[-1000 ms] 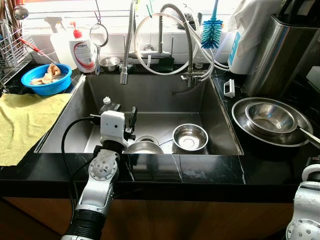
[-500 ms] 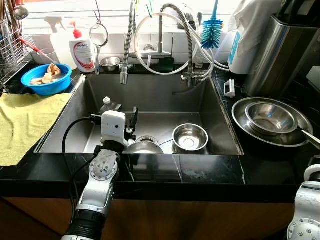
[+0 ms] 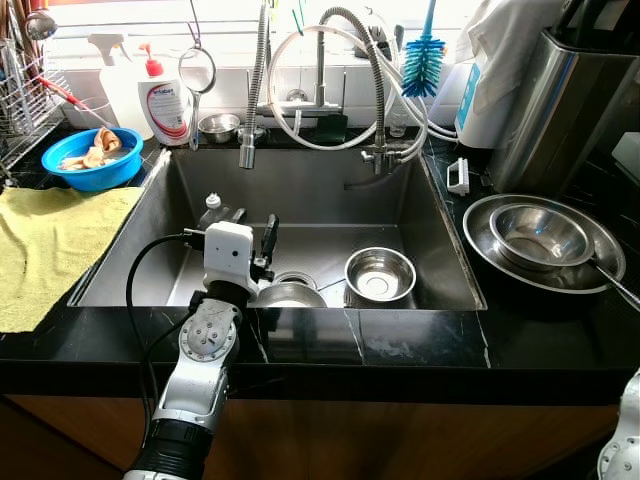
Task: Kitchen organization
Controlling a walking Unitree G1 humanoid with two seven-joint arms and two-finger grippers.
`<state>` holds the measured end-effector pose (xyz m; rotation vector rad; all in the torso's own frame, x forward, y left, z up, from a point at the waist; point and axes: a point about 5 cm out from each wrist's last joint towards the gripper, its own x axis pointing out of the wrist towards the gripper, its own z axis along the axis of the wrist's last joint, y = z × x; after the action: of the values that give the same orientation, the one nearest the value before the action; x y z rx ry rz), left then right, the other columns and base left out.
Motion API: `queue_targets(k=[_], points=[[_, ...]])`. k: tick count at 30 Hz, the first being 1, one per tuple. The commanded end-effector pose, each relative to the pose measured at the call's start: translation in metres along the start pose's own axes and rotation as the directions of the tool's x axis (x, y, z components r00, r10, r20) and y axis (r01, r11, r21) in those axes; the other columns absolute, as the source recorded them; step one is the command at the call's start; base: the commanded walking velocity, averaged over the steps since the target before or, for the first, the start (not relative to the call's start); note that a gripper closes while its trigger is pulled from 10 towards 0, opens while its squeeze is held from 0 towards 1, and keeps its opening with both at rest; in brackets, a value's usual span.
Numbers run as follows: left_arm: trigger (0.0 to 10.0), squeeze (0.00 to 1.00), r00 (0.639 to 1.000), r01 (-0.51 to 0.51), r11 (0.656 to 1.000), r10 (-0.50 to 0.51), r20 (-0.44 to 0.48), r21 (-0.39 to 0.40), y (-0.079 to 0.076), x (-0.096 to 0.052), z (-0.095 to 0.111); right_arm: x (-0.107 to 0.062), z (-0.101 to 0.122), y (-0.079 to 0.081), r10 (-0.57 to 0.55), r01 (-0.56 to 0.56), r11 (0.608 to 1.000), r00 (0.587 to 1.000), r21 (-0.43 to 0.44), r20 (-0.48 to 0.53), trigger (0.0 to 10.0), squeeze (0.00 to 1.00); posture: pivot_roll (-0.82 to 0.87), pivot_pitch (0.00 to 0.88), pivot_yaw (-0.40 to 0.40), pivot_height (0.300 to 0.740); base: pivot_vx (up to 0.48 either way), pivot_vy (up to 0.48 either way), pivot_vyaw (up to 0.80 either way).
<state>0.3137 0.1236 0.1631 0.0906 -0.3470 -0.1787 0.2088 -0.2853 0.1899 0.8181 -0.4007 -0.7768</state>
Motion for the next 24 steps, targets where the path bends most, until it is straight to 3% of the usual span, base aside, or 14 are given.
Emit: queue_targets(k=[1, 2, 4, 5, 10, 18, 24], points=[[10.0, 0.0, 1.0, 0.015, 1.0, -0.015, -0.011, 0.01, -0.002, 0.001, -0.001, -0.003, -0.002, 0.008, 0.063, -0.064, 0.997, 0.998, -0.042, -0.016, 10.0, 0.0, -0.17, 0.0, 0.011, 0.74, 0.0, 0.0, 0.0], [10.0, 0.0, 1.0, 0.015, 1.0, -0.015, -0.011, 0.011, -0.002, 0.001, -0.001, -0.011, -0.01, 0.026, 0.192, -0.195, 0.98, 0.979, -0.048, -0.066, 10.0, 0.0, -0.17, 0.0, 0.011, 0.74, 0.0, 0.0, 0.0], [10.0, 0.0, 1.0, 0.015, 1.0, -0.015, -0.011, 0.011, -0.002, 0.001, -0.001, -0.013, -0.012, 0.031, 0.228, -0.231, 0.973, 0.97, -0.024, -0.086, 10.0, 0.0, -0.17, 0.0, 0.011, 0.74, 0.0, 0.0, 0.0], [10.0, 0.0, 1.0, 0.014, 1.0, -0.014, -0.01, 0.012, -0.002, 0.002, -0.001, -0.016, -0.015, 0.034, 0.25, -0.248, 0.968, 0.962, 0.034, -0.112, 10.0, 0.0, -0.17, 0.0, 0.009, 0.74, 0.0, 0.0, 0.0], [10.0, 0.0, 1.0, 0.007, 1.0, -0.007, -0.009, 0.013, 0.0, 0.001, -0.001, -0.024, -0.019, 0.033, 0.288, -0.261, 0.95, 0.945, 0.172, -0.157, 10.0, 0.0, -0.17, 0.0, 0.007, 0.74, 0.0, 0.0, 0.0], [10.0, 0.0, 1.0, 0.006, 1.0, -0.006, -0.012, 0.012, 0.0, 0.0, -0.002, -0.038, -0.026, 0.028, 0.306, -0.27, 0.943, 0.934, 0.196, -0.183, 10.0, 0.0, -0.17, 0.0, 0.004, 0.74, 0.0, 0.0, 0.0], [10.0, 0.0, 1.0, 0.003, 1.0, -0.003, -0.015, 0.015, 0.0, -0.001, -0.003, -0.05, -0.037, 0.011, 0.249, -0.209, 0.963, 0.934, 0.173, -0.255, 10.0, 0.0, -0.17, 0.0, 0.003, 0.74, 0.0, 0.0, 0.0]])
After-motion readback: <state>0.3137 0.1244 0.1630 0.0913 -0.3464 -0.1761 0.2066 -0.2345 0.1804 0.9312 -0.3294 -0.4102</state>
